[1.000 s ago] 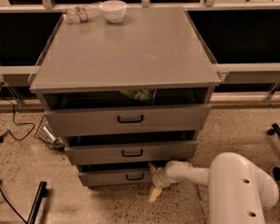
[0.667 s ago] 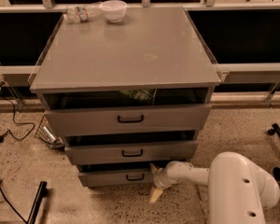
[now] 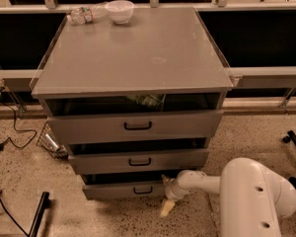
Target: Open bottom drawer
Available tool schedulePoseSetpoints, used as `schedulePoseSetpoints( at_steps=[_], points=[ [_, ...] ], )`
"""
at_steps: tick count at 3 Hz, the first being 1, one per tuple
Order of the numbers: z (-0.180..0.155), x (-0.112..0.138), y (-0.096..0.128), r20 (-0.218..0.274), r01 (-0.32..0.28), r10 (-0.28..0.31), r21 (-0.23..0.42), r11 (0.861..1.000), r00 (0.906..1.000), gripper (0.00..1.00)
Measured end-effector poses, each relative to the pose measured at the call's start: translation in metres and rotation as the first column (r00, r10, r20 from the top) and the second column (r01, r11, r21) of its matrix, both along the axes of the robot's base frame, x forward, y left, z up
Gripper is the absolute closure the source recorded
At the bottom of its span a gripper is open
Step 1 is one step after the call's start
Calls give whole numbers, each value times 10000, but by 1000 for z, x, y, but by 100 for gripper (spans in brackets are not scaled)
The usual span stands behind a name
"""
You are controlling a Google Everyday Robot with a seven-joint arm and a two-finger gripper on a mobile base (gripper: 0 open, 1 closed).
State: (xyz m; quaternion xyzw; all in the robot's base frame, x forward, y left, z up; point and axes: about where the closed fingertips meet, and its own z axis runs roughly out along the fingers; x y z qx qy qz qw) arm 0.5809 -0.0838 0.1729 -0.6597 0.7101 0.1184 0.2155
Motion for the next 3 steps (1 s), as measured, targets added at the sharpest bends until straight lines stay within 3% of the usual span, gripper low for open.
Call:
schedulePoseSetpoints(
  at_steps=[2,3],
  points=[
    [3,-11,-9,-759,301,-317,-221,9993,9966,0],
    [2,-16,-13,-1481,291,-327,-263,9992,9884,0]
  ],
)
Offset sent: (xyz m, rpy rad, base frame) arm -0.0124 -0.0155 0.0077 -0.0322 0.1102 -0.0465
